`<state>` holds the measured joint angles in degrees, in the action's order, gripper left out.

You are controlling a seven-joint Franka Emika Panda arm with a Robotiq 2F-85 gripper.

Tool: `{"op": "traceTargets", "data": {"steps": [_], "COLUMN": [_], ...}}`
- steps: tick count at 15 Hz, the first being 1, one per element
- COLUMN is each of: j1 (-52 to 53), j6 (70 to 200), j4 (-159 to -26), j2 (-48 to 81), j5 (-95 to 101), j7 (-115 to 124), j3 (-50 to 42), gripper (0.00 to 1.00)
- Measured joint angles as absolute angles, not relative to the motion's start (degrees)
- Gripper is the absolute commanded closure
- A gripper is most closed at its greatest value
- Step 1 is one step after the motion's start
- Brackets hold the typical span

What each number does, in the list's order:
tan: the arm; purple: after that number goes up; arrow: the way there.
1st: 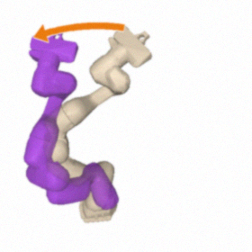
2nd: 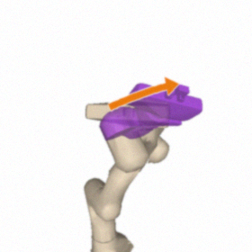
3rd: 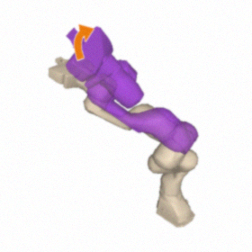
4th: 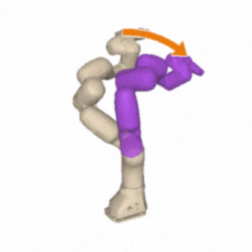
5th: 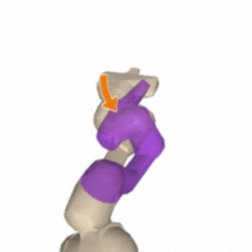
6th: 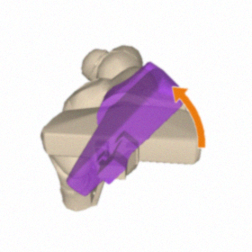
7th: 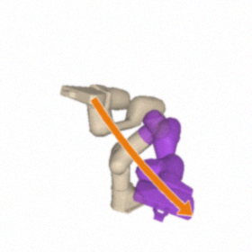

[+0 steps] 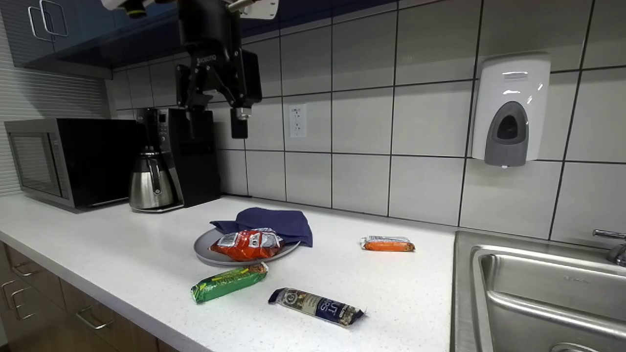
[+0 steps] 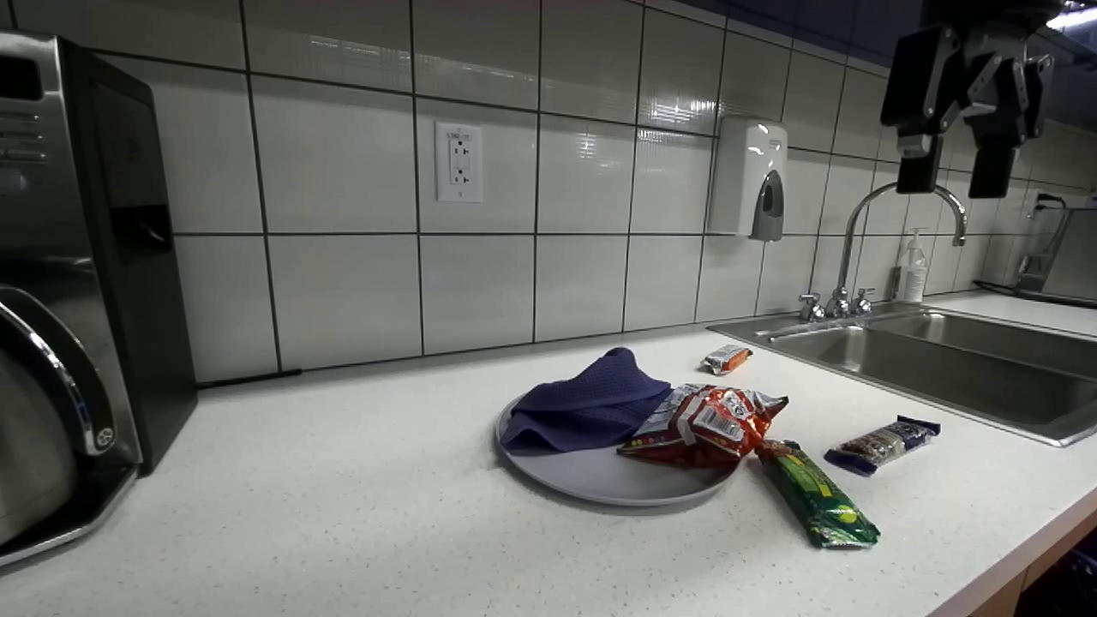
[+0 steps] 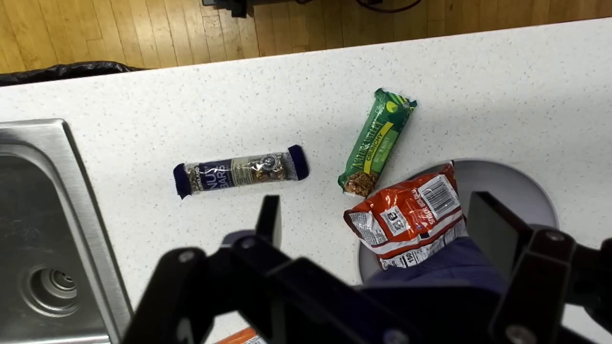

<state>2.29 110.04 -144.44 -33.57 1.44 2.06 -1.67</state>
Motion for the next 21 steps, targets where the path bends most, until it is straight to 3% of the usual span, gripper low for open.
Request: {"op": "traceTargets", "data": {"steps": [21], "j1": [2.3], "j6": [129.4], "j4": [-145.4], "j2": [-22.5], "j5": [8.1], "j7": [18.2], "j3": [8.8], "gripper": [0.00]}}
